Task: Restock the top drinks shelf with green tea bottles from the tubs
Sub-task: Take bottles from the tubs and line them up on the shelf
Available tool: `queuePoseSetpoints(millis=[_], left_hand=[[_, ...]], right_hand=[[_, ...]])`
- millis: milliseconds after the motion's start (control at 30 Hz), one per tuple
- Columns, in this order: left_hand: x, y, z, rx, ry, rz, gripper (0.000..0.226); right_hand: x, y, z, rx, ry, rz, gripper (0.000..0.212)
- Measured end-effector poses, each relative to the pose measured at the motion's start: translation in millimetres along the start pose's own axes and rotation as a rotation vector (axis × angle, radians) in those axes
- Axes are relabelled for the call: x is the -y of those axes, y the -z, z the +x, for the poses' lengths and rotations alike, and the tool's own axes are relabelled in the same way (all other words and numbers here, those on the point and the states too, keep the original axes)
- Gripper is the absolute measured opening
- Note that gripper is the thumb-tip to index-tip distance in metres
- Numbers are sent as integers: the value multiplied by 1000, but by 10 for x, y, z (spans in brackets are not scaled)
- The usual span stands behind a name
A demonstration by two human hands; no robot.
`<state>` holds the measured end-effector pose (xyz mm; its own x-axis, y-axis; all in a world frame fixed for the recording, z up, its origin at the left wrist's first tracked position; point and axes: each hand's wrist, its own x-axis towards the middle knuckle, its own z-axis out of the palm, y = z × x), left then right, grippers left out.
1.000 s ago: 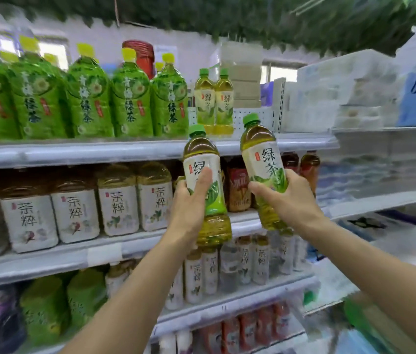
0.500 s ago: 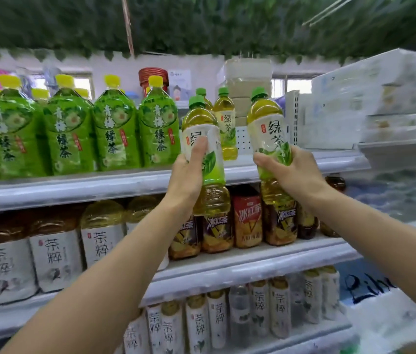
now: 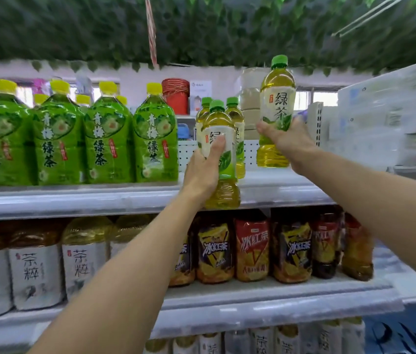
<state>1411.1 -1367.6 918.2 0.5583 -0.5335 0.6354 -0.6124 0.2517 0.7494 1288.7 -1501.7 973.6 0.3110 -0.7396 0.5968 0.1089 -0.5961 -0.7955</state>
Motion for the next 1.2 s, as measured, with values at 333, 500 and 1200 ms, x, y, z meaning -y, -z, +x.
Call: queuePoseSetpoints(millis=[333,500,1200], left_hand=[[-40,-64,11,-56,113,52,74],[-56,-99,24,-72,127,24,105],[36,-100,143,-101,139,28,87]], right_hand=[[-500,11,305,105,-129,6,71],[-477,75,295,163,-97,-74,63],[-632,-124,621,348,-86,-381,39]])
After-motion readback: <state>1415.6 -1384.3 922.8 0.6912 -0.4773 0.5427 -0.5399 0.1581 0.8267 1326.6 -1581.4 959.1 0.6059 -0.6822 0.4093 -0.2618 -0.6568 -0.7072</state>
